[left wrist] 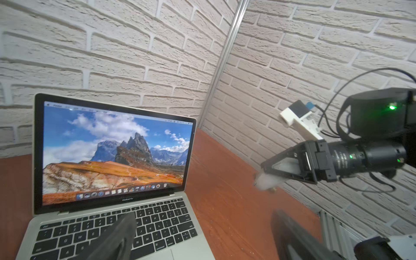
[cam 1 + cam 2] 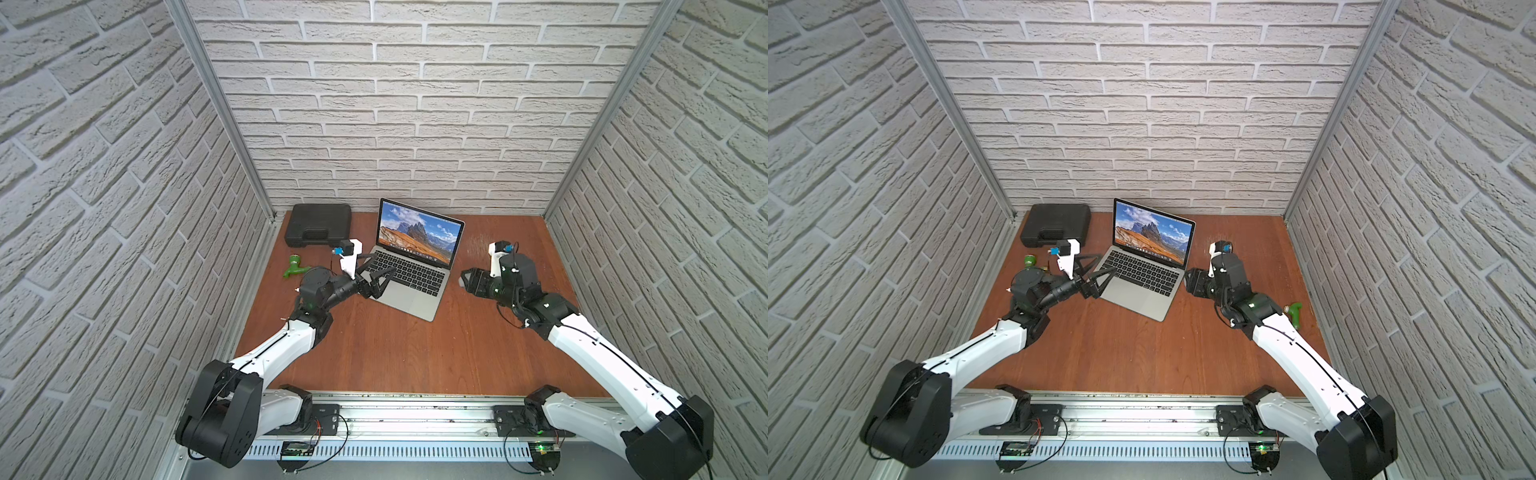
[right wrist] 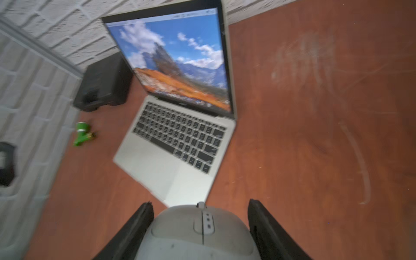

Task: Remove the wireless mouse receiver from the laptop
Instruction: Place the mouse at the center of the board.

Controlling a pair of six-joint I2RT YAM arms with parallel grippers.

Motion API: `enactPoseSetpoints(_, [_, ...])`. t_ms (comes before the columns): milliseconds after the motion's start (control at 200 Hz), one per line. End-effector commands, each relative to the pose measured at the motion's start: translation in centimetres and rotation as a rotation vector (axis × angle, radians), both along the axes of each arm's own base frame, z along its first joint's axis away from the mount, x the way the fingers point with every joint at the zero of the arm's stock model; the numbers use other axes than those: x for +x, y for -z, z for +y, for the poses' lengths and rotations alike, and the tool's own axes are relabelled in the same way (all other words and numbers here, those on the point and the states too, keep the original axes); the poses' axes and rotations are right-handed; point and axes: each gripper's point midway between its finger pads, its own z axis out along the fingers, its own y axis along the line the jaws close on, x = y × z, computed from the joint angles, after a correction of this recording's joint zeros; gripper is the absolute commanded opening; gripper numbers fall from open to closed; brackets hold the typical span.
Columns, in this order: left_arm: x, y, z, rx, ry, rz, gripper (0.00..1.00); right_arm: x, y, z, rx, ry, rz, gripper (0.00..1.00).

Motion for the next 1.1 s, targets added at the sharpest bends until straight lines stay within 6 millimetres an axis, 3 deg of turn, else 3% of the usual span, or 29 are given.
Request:
enactPoseSetpoints(0, [0.8, 0.0, 1.1, 0.009, -0.079, -0.044, 0.98, 1.1, -0.4, -4.2, -0.299, 0.157, -0.142, 0.03])
enactPoseSetpoints(105, [1.4, 0.7, 1.6, 0.008, -0.122, -0.045, 0.98, 2.3, 0.5, -4.6, -0.369, 0.220, -0.203, 0.03])
enactPoseSetpoints(510, [2.2, 2.6, 2.1, 0.034, -0.187, -0.042, 0.98, 6.2, 9.1, -2.3, -0.357, 0.221, -0.213, 0.02])
enactPoseSetpoints(770, [2.1, 2.8, 2.2, 0.056, -0.210, -0.047, 0.98, 7.0, 12.3, -2.2, -0.356, 0.250, -0.174, 0.02])
enactPoseSetpoints(1095, [1.9, 2.9, 2.2, 0.063, -0.223, -0.048, 0.98, 6.3, 15.7, -2.9, -0.382, 0.290, -0.074, 0.02])
